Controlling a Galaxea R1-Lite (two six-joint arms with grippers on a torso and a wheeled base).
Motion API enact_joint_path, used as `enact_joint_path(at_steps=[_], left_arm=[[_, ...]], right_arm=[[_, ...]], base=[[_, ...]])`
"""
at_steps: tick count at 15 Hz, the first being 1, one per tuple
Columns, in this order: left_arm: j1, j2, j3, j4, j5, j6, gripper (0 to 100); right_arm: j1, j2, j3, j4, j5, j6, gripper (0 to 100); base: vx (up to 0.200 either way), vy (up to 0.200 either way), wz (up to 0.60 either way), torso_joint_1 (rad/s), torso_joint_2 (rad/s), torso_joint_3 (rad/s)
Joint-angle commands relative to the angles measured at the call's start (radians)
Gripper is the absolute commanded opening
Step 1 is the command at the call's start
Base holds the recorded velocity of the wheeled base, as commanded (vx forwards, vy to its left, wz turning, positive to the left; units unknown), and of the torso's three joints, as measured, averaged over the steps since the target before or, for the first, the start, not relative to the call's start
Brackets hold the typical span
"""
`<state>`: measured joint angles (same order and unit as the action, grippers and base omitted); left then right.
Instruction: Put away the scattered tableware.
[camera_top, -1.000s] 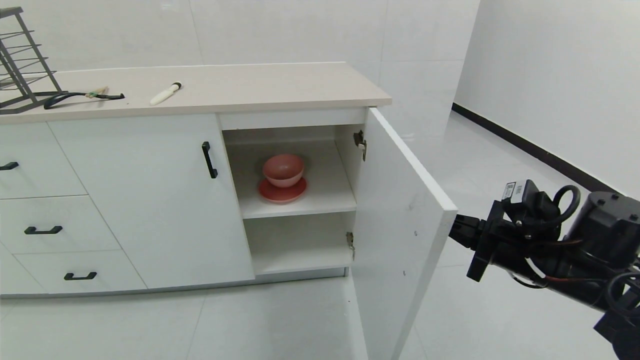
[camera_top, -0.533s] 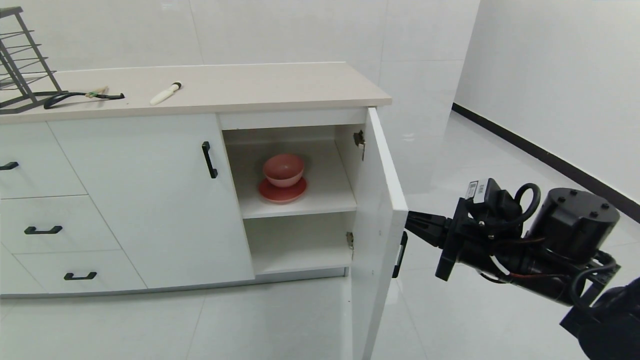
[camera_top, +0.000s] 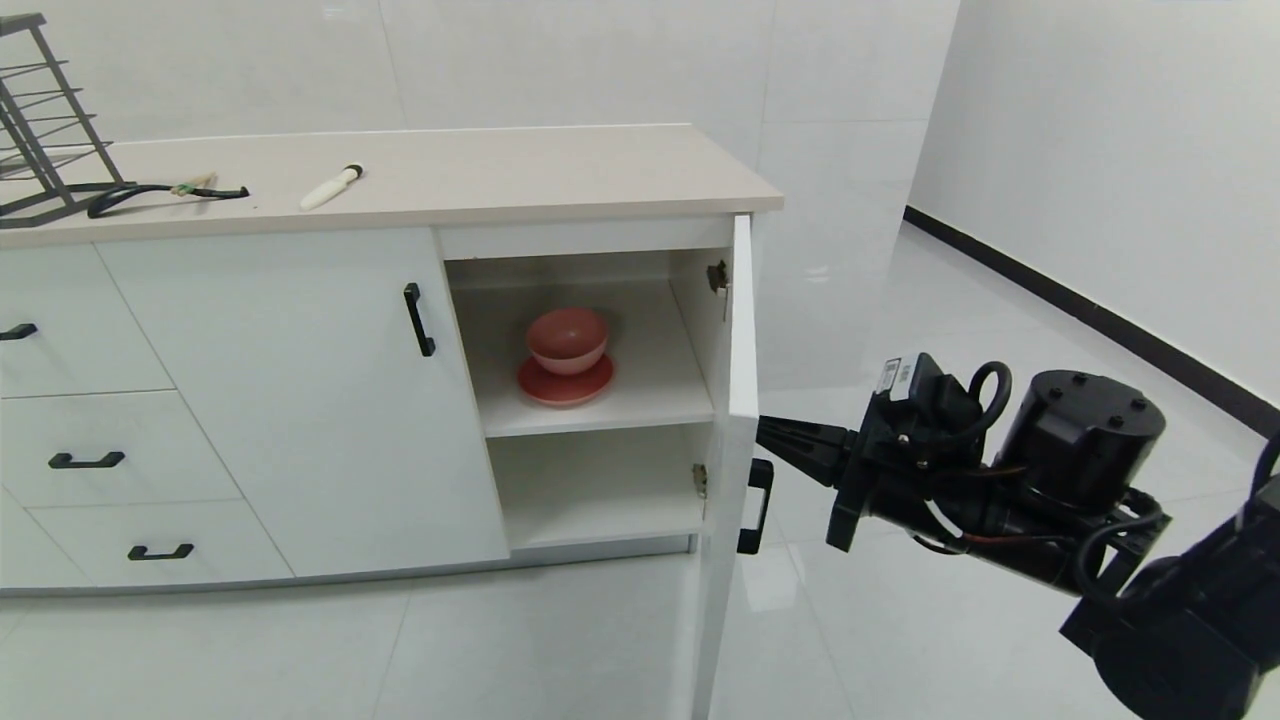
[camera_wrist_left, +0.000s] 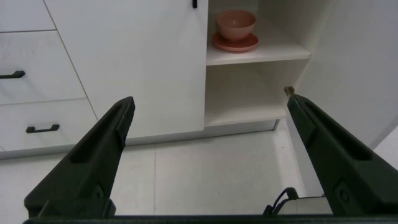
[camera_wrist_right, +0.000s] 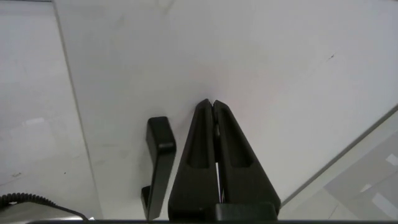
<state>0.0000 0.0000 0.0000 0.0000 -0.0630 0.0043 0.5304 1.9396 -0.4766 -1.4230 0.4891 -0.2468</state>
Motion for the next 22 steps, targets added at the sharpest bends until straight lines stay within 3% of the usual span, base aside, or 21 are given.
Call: enact_joint_path(at_steps=[1, 7, 22], left_arm=[[0.000, 0.000, 0.000, 0.000, 0.000, 0.000, 100], [0.000, 0.000, 0.000, 0.000, 0.000, 0.000, 100], [0.000, 0.000, 0.000, 0.000, 0.000, 0.000, 100]], right_arm=[[0.010, 0.039, -0.053, -0.001, 0.000, 0.001, 0], [0.122, 0.154, -0.228, -0.082, -0.078, 0.095, 0], [0.115, 0.483, -0.609, -0.088, -0.098, 0.103, 0]], base=[[0.000, 0.000, 0.00, 0.000, 0.00, 0.000], [0.000, 0.000, 0.00, 0.000, 0.00, 0.000], [0.000, 0.000, 0.00, 0.000, 0.00, 0.000]])
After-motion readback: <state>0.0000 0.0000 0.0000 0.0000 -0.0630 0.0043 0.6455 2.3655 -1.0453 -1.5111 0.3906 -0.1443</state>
